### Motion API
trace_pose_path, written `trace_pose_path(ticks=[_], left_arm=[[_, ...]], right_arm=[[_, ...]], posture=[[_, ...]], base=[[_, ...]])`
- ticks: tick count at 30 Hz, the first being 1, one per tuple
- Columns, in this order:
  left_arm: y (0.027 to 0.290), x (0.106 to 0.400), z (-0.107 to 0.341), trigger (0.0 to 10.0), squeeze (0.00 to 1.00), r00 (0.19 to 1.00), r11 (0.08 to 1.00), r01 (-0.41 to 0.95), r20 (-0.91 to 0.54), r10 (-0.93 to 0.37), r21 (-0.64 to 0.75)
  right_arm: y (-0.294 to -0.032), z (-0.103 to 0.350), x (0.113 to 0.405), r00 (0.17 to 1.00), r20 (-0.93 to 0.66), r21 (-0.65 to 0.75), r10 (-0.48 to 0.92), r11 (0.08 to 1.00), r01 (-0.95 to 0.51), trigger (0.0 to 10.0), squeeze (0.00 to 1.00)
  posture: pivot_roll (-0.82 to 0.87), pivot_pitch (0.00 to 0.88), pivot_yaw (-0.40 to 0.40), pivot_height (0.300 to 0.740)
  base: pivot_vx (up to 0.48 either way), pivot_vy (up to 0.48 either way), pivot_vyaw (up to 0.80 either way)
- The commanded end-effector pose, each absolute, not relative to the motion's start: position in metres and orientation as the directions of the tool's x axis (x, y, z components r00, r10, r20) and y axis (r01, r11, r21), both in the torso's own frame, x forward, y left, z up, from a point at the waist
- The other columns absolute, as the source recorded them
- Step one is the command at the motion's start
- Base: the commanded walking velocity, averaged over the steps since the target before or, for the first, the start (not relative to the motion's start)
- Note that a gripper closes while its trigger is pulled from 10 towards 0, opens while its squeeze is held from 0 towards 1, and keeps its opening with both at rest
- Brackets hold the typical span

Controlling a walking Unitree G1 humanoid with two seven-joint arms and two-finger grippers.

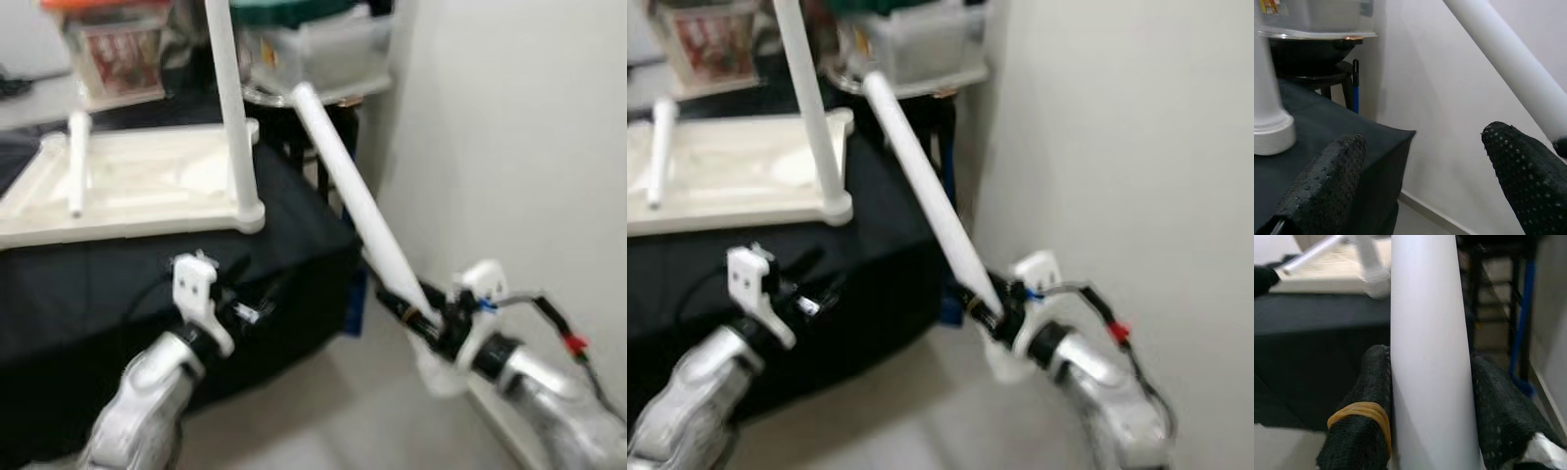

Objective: Building children table

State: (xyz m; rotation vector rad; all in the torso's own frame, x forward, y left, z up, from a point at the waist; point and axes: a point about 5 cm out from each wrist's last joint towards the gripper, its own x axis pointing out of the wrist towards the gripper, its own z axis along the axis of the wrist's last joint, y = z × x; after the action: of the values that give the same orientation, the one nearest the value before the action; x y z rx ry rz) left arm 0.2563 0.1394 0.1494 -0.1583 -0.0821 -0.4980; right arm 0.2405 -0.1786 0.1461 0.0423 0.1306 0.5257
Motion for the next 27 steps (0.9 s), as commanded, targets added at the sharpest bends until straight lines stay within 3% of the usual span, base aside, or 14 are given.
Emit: trace_pose_path(ticks=[1,4,13,27], left_arm=[[0.141,0.253,0.144,10.0,0.0,0.895,0.889,0.445,0.085,-0.438,-0.106],[0.143,0.252,0.142,10.0,0.0,0.911,0.907,0.413,0.07,-0.408,-0.087],[0.14,0.232,0.131,10.0,0.0,0.964,0.961,0.267,0.01,-0.267,-0.074],[0.147,0.24,0.133,10.0,0.0,0.979,0.978,0.203,0.025,-0.202,-0.049]], right_arm=[[-0.18,0.141,0.236,0.874,-0.121,0.051,0.472,0.882,-0.469,10.0,0.0],[-0.179,0.138,0.236,0.875,-0.134,0.04,0.466,0.885,-0.465,10.0,0.0],[-0.174,0.124,0.241,0.891,-0.17,0.009,0.421,0.905,-0.426,10.0,0.0],[-0.178,0.122,0.247,0.921,-0.161,-0.006,0.356,0.932,-0.361,10.0,0.0]], posture=[[-0.1,0.097,0.01,0.74],[-0.11,0.1,0.013,0.74],[-0.08,0.096,-0.002,0.74],[-0.09,0.085,0.001,0.74]], base=[[0.0,0.0,0.0],[0.0,0.0,0.0],[0.0,0.0,0.8],[0.0,0.0,0.8]])
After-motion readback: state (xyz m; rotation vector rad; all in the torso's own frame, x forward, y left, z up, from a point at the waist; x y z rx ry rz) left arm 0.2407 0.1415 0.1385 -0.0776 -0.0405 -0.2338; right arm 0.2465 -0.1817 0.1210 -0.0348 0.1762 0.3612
